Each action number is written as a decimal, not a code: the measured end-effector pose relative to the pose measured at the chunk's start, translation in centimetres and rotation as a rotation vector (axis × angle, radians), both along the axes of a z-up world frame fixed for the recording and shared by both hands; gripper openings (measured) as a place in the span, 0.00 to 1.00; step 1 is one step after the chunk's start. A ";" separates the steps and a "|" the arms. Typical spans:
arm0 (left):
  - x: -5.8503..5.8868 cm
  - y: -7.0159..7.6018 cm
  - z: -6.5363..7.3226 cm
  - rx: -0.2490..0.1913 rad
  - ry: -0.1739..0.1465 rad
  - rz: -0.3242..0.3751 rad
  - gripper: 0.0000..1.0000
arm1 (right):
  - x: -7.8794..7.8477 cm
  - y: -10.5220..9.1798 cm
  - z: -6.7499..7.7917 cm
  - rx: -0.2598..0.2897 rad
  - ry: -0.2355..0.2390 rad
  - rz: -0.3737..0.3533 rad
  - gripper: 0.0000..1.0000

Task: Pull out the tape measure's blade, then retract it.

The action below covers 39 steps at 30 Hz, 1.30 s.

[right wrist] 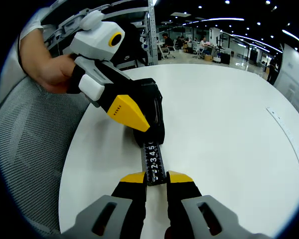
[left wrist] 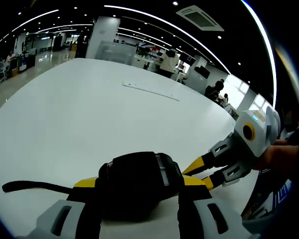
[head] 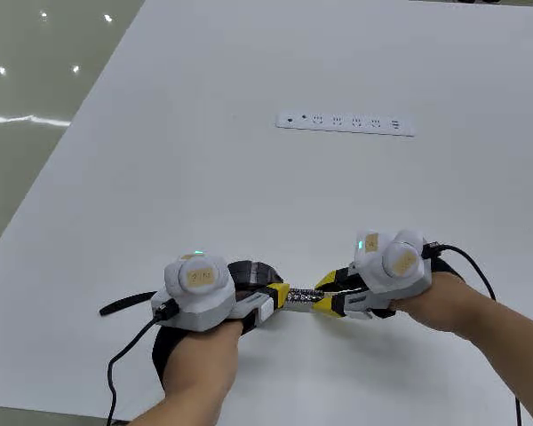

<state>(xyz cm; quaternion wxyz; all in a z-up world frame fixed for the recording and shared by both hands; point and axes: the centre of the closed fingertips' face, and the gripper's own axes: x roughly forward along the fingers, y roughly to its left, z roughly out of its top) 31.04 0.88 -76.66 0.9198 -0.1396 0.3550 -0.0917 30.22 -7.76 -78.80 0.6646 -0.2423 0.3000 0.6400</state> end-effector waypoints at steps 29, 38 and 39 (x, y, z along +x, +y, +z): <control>0.0 0.1 0.0 0.003 0.003 -0.003 0.59 | -0.3 3.1 -0.2 0.021 0.016 0.018 0.11; 0.0 0.1 0.0 0.001 0.003 -0.003 0.59 | -0.4 3.9 -0.1 0.028 0.018 0.025 0.11; 0.0 0.1 0.0 0.000 0.003 -0.003 0.59 | -0.4 3.9 -0.1 0.029 0.018 0.025 0.11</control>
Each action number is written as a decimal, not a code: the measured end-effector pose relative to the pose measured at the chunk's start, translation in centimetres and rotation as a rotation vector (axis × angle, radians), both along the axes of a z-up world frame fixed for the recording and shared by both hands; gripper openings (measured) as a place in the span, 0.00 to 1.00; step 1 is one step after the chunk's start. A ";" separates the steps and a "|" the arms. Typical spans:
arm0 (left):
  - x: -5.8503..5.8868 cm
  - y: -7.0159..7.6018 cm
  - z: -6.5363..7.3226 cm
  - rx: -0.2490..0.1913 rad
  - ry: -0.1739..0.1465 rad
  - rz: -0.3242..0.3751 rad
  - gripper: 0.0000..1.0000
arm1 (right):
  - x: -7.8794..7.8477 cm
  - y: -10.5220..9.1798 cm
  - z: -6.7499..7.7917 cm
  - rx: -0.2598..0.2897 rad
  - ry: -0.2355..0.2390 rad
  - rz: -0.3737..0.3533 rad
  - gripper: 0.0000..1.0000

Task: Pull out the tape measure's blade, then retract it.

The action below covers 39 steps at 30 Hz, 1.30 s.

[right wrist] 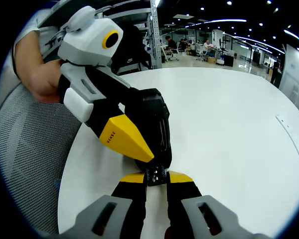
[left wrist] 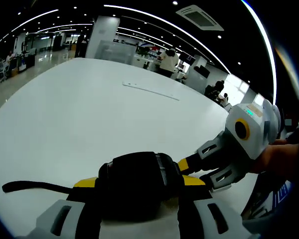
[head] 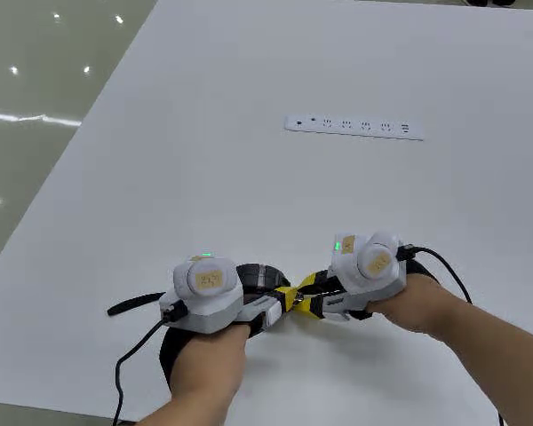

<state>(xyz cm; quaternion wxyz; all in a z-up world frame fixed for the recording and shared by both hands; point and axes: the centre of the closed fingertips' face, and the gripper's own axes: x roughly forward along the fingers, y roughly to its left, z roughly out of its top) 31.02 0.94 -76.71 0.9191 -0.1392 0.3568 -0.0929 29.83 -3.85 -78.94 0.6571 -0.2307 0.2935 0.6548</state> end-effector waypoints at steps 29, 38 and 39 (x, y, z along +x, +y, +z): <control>-0.1 -0.2 0.0 0.004 0.003 -0.009 0.61 | 0.0 -0.1 -0.2 -0.002 -0.006 -0.024 0.12; -0.1 -0.2 0.0 0.009 0.013 -0.026 0.61 | -0.2 -0.2 -0.1 0.000 0.000 -0.033 0.15; -0.1 -0.2 0.1 0.011 0.012 -0.028 0.61 | -0.2 -0.2 -0.1 0.001 0.004 -0.040 0.18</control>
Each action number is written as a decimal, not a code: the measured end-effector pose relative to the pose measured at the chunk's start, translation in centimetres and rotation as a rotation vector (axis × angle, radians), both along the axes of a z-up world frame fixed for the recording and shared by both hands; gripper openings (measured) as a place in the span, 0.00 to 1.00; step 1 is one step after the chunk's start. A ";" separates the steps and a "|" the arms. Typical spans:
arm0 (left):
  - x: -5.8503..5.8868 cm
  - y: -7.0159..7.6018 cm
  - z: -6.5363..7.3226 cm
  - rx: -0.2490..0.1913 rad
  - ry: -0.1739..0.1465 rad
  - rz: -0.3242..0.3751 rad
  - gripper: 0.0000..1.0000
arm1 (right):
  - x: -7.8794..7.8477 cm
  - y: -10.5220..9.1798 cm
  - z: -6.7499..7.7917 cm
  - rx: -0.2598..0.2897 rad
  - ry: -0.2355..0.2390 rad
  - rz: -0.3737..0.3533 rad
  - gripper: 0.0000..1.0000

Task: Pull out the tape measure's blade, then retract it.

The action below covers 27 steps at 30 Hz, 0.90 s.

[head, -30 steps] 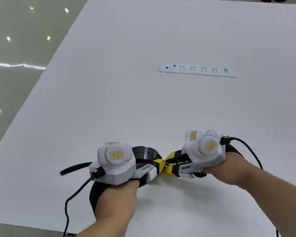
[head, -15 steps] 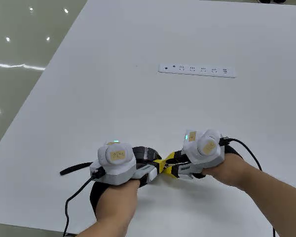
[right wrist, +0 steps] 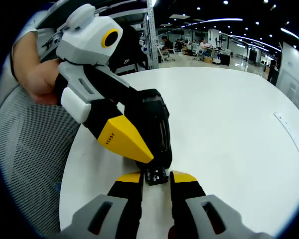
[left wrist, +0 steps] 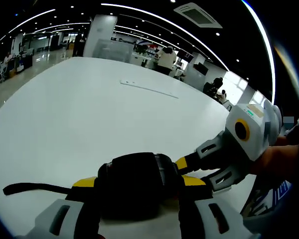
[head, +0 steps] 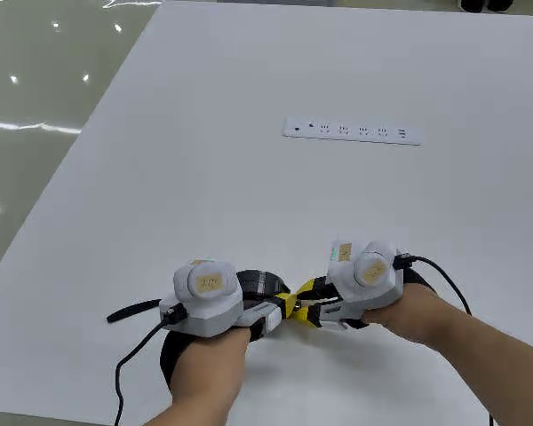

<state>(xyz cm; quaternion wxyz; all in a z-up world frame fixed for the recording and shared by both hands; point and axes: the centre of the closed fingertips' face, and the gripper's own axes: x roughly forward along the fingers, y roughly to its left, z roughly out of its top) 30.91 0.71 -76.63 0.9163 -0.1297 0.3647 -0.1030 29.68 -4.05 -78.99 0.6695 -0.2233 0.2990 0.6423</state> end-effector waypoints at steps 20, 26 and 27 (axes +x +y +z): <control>-0.3 0.1 1.0 0.048 -0.042 -0.079 0.64 | 0.2 -1.0 1.6 0.055 0.008 -0.103 0.20; -0.7 0.4 1.4 0.078 -0.057 -0.124 0.64 | 0.1 -1.4 2.4 0.074 -0.004 -0.139 0.21; -0.8 0.5 1.5 0.082 -0.061 -0.134 0.64 | 0.0 -1.5 2.6 0.076 -0.010 -0.143 0.22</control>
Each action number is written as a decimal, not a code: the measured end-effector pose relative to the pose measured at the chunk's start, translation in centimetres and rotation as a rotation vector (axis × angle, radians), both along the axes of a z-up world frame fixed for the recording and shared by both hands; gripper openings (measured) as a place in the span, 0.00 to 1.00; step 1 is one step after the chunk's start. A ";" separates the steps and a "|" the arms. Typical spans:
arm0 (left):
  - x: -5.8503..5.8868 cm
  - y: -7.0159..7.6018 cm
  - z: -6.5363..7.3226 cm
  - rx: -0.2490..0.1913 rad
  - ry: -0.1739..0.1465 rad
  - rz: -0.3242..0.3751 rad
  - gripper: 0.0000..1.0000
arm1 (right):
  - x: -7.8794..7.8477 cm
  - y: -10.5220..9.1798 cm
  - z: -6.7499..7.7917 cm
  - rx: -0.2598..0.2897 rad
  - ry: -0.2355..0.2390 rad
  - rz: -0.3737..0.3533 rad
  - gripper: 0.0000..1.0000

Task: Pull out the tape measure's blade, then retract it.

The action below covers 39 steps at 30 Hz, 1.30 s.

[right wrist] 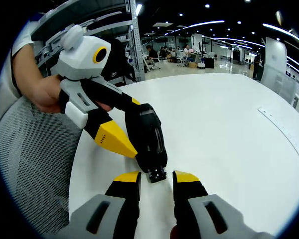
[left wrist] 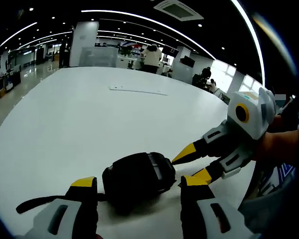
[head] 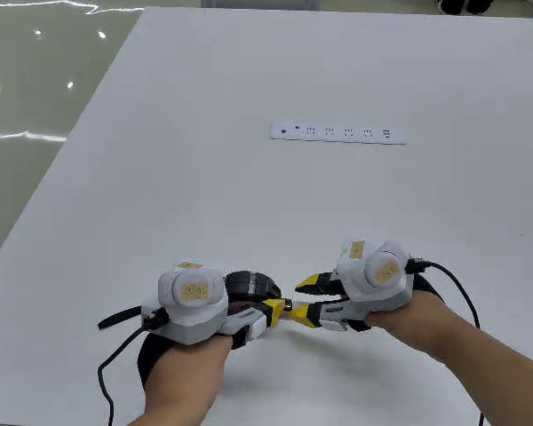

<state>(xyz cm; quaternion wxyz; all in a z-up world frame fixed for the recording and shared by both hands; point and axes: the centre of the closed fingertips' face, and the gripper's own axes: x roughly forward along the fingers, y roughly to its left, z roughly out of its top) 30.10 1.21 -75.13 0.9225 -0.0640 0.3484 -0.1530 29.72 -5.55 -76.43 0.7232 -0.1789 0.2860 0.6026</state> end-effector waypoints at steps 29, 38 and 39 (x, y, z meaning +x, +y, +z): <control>-1.3 2.5 2.5 0.112 -0.058 -0.196 0.63 | -0.7 -2.3 3.3 0.069 -0.067 -0.113 0.27; -2.6 3.7 3.2 0.112 -0.076 -0.233 0.64 | -1.3 -3.6 4.1 0.079 -0.075 -0.150 0.32; -2.7 3.8 3.2 0.108 -0.080 -0.232 0.64 | -1.3 -3.7 4.1 0.081 -0.074 -0.155 0.33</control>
